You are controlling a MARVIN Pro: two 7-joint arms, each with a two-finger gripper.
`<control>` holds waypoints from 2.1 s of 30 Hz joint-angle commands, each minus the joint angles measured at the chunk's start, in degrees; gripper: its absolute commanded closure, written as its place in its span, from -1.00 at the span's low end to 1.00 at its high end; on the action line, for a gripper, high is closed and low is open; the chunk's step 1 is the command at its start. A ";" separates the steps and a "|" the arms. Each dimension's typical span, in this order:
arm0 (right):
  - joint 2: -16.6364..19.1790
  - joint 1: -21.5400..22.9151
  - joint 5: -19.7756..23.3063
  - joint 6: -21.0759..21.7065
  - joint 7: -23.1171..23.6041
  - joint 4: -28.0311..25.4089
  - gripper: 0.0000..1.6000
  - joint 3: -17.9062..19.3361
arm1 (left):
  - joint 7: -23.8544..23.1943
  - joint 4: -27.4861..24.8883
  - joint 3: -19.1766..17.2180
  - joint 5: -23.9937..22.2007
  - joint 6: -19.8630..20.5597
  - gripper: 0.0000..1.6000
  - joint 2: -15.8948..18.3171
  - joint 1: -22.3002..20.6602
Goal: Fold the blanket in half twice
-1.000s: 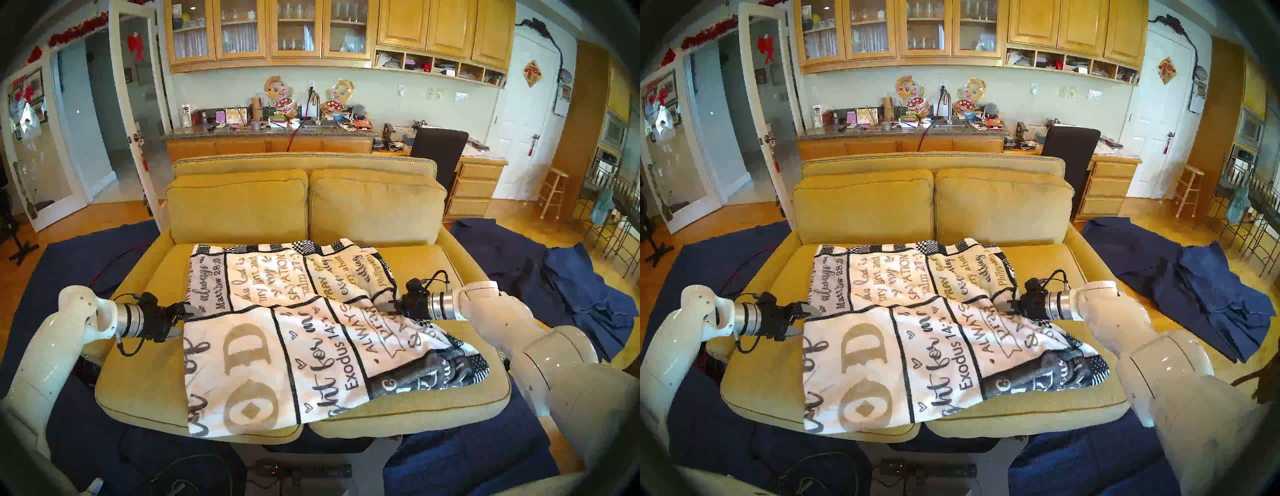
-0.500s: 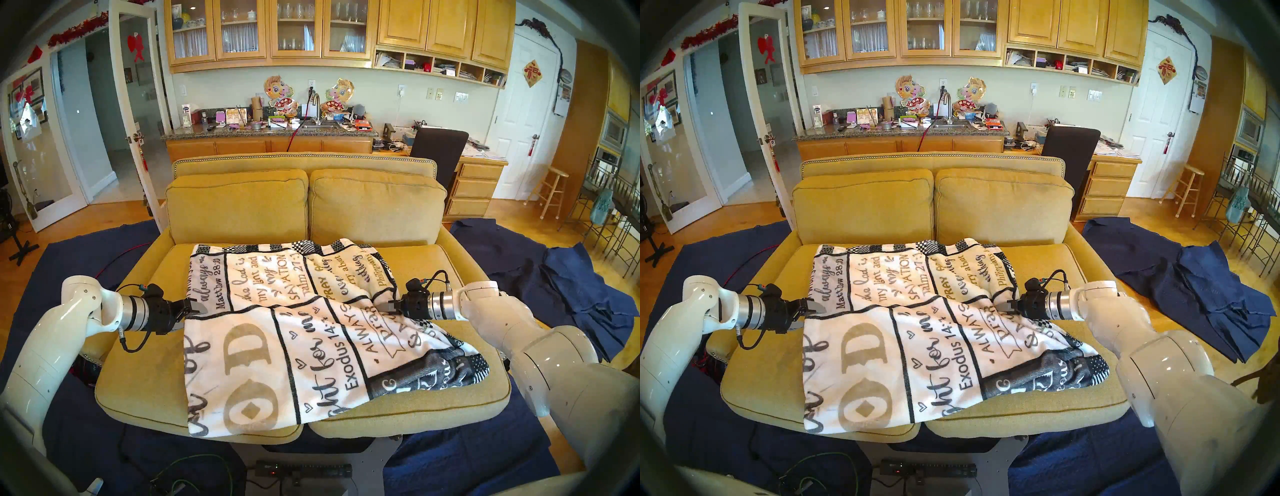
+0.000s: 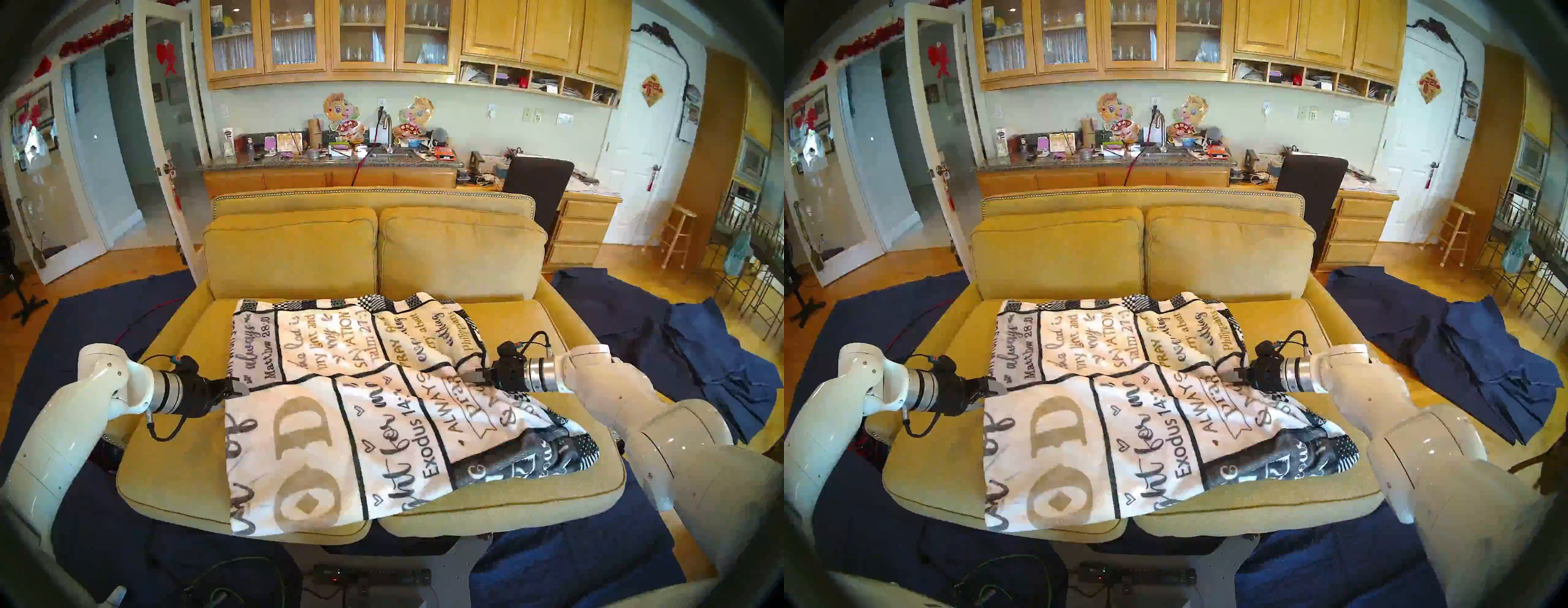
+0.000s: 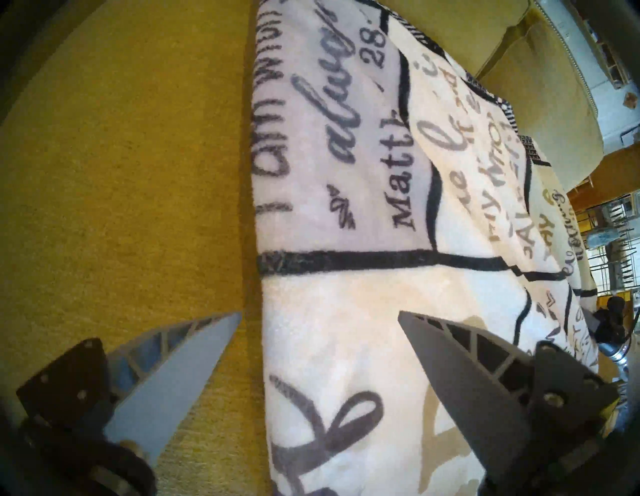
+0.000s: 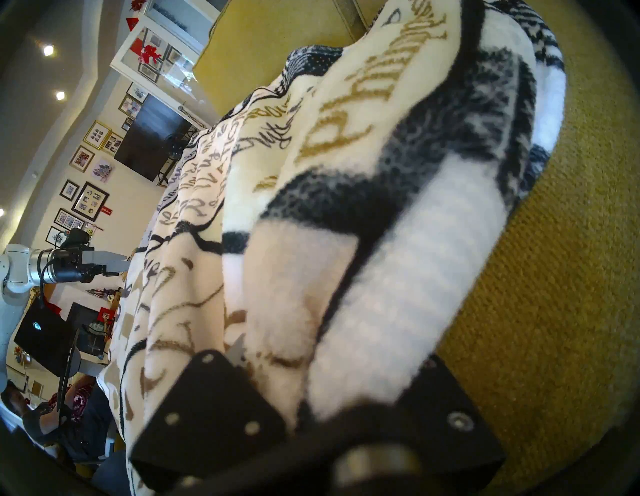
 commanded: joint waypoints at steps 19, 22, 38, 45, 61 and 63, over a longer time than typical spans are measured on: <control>-0.02 1.14 0.16 -0.04 1.00 -0.94 1.00 0.11 | -9.38 8.84 2.76 2.68 -1.85 -1.00 -1.08 -6.81; -0.03 1.14 0.16 -0.04 0.95 -0.93 1.00 0.12 | -10.76 9.60 2.11 1.56 -1.44 -1.00 -0.98 -6.83; -0.01 1.14 0.15 -0.03 1.02 -0.94 1.00 0.10 | -19.70 13.82 6.38 5.53 -1.98 -1.00 -0.47 -10.38; -0.01 1.14 0.15 -0.03 1.04 -0.95 1.00 0.10 | -21.06 14.78 8.53 7.82 -3.00 -1.00 -1.04 -11.58; -0.02 1.14 0.15 -0.03 1.00 -0.94 1.00 0.11 | -24.79 15.02 9.67 8.42 -3.21 -1.00 -2.50 -13.79; -0.01 1.14 0.15 -0.03 1.02 -0.95 1.00 0.10 | -25.44 14.85 9.64 8.50 -3.21 -1.00 -2.38 -13.56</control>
